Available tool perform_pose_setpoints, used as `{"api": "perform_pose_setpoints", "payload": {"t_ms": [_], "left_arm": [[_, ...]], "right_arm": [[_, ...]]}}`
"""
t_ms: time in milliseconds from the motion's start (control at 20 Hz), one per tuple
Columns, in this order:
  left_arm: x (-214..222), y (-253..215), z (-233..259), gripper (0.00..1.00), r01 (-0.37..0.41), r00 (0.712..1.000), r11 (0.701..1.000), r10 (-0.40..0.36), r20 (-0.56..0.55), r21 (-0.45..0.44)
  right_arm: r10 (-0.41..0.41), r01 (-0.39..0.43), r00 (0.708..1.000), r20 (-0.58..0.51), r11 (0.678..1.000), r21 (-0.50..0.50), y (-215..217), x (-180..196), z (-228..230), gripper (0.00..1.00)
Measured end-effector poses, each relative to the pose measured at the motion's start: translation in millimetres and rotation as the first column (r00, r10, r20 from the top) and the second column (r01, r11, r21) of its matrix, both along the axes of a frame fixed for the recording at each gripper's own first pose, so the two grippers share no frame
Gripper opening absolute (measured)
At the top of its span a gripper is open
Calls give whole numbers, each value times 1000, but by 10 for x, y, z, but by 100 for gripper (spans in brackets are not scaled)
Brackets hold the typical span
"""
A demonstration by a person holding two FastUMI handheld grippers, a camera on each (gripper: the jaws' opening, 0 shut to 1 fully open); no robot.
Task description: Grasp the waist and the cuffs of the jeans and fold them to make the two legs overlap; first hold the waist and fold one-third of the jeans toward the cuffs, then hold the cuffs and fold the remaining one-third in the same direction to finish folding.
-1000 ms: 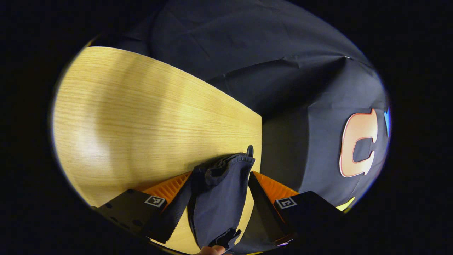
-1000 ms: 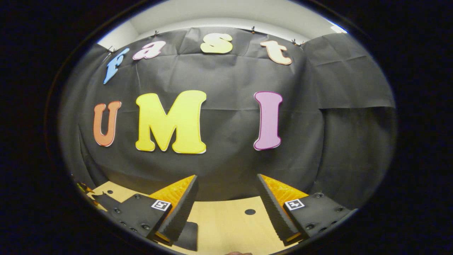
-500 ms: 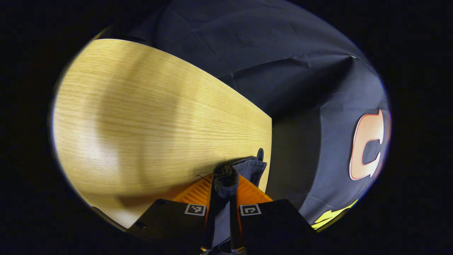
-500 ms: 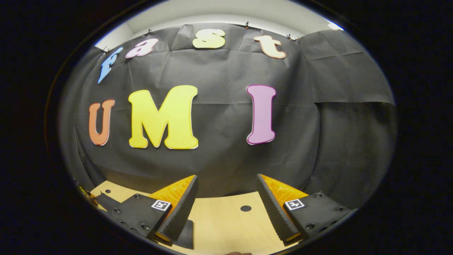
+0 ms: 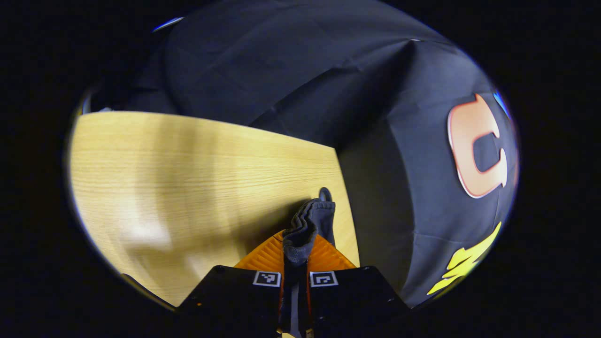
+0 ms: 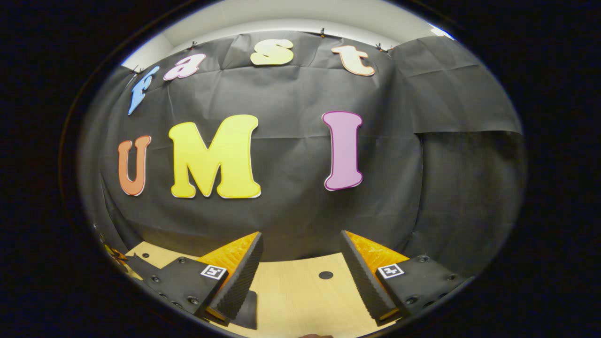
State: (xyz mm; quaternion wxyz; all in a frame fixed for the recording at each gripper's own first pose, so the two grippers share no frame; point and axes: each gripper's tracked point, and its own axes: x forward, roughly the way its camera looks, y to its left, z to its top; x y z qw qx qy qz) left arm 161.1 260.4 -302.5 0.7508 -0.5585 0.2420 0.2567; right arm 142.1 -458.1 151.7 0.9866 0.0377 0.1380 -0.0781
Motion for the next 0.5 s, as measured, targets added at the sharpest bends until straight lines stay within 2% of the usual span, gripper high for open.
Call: {"api": "perform_pose_setpoints", "payload": {"t_ms": [300, 500], "left_arm": [[115, -265, 537, 8, 99, 991, 980, -113, 72, 173], [270, -671, 986, 8, 171, 970, 944, -212, 120, 282]], "right_arm": [[-30, 30, 1000, 7, 999, 30, -279, -109, 34, 100], [-49, 48, 999, 5, 998, 38, -512, -195, 50, 98]]}}
